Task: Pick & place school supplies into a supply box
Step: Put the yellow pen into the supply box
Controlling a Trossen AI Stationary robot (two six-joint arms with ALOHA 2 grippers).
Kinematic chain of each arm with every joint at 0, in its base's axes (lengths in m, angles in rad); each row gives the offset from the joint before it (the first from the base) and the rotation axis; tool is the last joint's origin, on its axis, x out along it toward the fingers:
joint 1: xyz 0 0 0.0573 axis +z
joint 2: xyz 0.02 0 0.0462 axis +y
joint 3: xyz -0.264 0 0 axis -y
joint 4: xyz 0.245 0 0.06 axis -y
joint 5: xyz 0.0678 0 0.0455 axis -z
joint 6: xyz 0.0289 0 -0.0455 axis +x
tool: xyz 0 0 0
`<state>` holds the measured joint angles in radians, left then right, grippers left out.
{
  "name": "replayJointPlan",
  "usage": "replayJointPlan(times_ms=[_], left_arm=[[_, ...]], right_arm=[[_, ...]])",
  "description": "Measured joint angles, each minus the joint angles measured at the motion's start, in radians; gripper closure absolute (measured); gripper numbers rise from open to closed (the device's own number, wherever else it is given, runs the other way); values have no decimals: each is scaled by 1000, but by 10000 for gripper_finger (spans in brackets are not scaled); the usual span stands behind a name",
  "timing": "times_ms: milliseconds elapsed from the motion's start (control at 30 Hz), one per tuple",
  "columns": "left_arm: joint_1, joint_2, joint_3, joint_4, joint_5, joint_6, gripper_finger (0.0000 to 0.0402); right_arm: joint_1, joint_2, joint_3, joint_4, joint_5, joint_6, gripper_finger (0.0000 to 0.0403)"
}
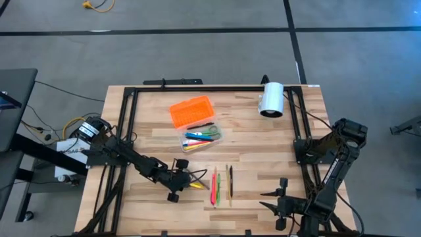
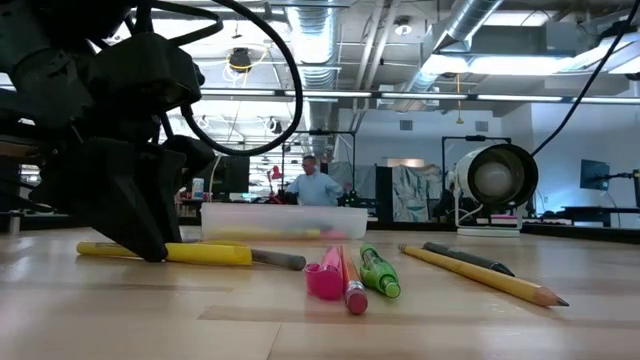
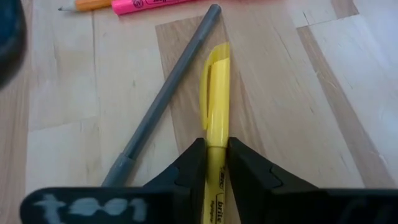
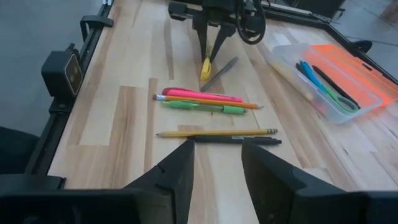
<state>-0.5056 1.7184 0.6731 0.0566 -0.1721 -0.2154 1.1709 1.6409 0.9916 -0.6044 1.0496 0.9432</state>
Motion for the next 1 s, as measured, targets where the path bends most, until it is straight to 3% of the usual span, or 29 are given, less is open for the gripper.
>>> replayJointPlan(times_ms=[700,1000], left_arm=[[-1,-3,4,-57,26,-76,336],[-2,-3,4,-59,28,-75,377]], right_arm=[[0,0,0,5,0,0,276],[0,0,0,7,0,0,276]])
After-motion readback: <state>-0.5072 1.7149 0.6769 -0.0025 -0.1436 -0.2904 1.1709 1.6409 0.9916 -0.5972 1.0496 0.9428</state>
